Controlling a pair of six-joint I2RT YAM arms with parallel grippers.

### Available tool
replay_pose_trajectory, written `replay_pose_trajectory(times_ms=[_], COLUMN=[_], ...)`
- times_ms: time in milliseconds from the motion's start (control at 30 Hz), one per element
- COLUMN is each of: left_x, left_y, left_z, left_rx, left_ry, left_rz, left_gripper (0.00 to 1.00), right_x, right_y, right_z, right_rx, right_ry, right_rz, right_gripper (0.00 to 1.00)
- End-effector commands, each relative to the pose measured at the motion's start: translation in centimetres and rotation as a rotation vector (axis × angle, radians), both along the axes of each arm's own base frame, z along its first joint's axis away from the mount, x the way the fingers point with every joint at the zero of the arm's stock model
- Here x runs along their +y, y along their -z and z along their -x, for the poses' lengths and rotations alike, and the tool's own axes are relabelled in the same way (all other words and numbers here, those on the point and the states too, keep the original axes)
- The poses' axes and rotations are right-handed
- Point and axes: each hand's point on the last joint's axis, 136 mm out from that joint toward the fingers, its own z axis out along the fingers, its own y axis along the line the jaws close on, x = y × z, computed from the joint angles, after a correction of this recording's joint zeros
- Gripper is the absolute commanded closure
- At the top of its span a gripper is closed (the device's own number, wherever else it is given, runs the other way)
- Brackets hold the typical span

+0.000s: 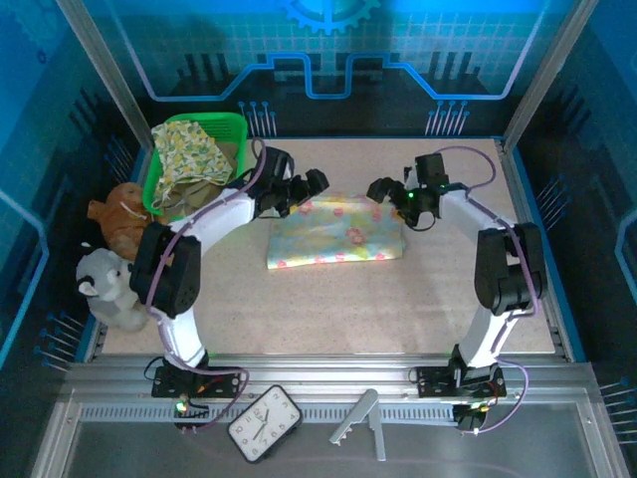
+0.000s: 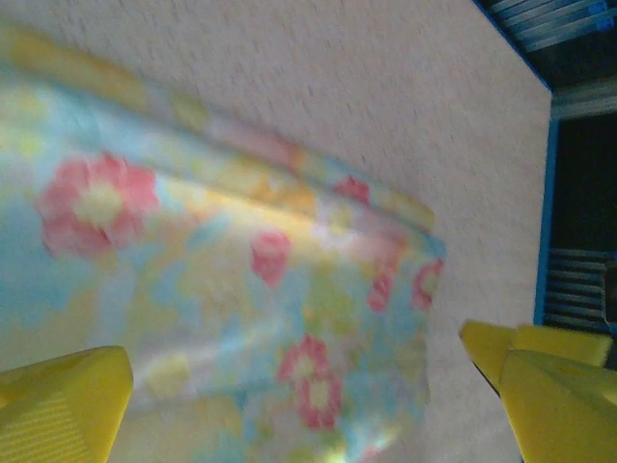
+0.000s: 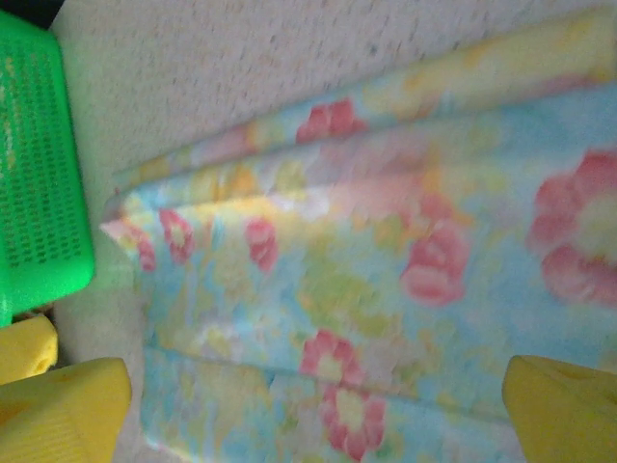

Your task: Fold and stack the skirts

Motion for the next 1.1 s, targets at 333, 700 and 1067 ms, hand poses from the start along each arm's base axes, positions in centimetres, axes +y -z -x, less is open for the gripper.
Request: replay_pose_trajectory(times_ms=[333,700,1067], left_x=[3.1,-2.1,-9.0], left_y=[9.1,2.4,6.2], left_z=[8.5,10.3,10.1], left_rx=[0.240,0.132,0.249], left_ry=[-0.028,0.177,0.279], left_rz=[-0.134,-0.162,-0.170], left_gripper=[0.01,0.04,0.59], right_x=[3.5,-2.0,-4.5], right_y=[5.3,1.2,4.1], right_z=[7.5,9.2,12.2], right_rx=[0.185,0.087,0.193], right_ry=[-0.016,0.103,0.170], right_rz=[-0.022,0.032,-0.142], right_gripper=[0.00,0.00,0.24])
